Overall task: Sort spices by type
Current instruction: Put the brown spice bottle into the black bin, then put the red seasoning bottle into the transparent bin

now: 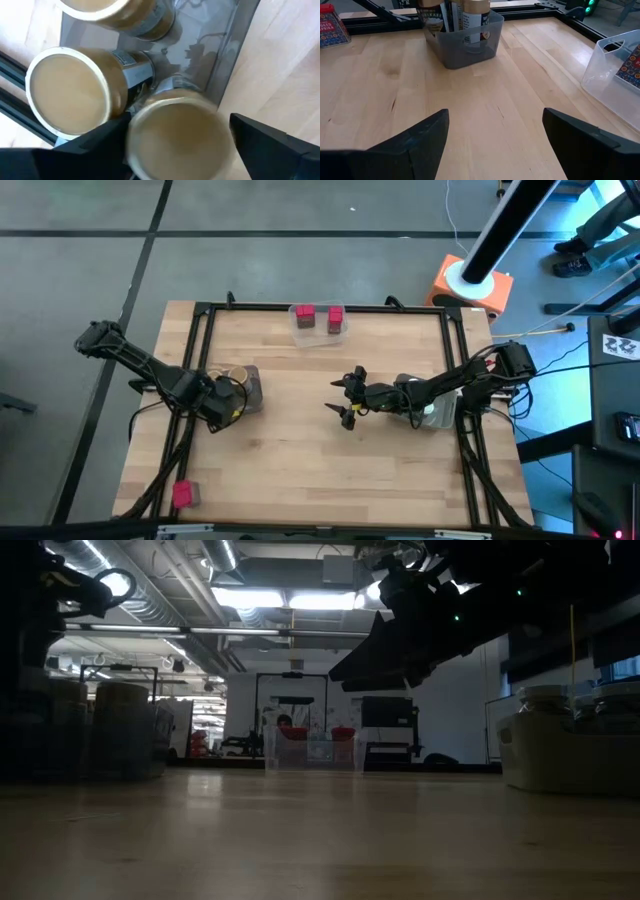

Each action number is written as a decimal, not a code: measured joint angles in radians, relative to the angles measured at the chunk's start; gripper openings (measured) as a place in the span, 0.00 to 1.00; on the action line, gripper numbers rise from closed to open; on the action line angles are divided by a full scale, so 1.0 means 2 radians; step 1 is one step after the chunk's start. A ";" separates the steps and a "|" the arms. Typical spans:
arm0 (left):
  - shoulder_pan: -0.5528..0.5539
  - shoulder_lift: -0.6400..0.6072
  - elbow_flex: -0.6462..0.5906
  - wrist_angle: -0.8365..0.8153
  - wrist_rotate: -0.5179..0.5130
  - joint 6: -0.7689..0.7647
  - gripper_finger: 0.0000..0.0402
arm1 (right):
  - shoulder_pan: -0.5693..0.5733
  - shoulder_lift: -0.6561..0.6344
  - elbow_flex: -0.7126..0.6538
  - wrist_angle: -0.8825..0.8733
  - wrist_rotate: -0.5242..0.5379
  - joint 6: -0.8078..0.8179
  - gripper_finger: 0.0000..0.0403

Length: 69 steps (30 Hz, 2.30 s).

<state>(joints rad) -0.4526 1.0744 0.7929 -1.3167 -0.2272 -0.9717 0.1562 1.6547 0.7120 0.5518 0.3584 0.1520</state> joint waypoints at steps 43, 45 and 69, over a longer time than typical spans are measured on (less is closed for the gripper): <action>-0.098 0.149 0.136 0.320 -0.085 0.267 0.83 | 0.000 0.000 0.000 -0.002 -0.001 0.003 0.80; -0.097 0.161 0.162 0.290 -0.069 0.262 0.82 | 0.000 0.000 0.000 -0.004 -0.001 0.003 0.80; -0.303 0.214 0.303 0.065 0.108 -0.255 0.14 | 0.000 0.000 0.000 -0.001 -0.015 0.019 0.80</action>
<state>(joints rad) -1.0589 1.5032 1.3989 -1.1866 -0.0108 -1.4808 0.1566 1.6550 0.7123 0.5493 0.3277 0.1903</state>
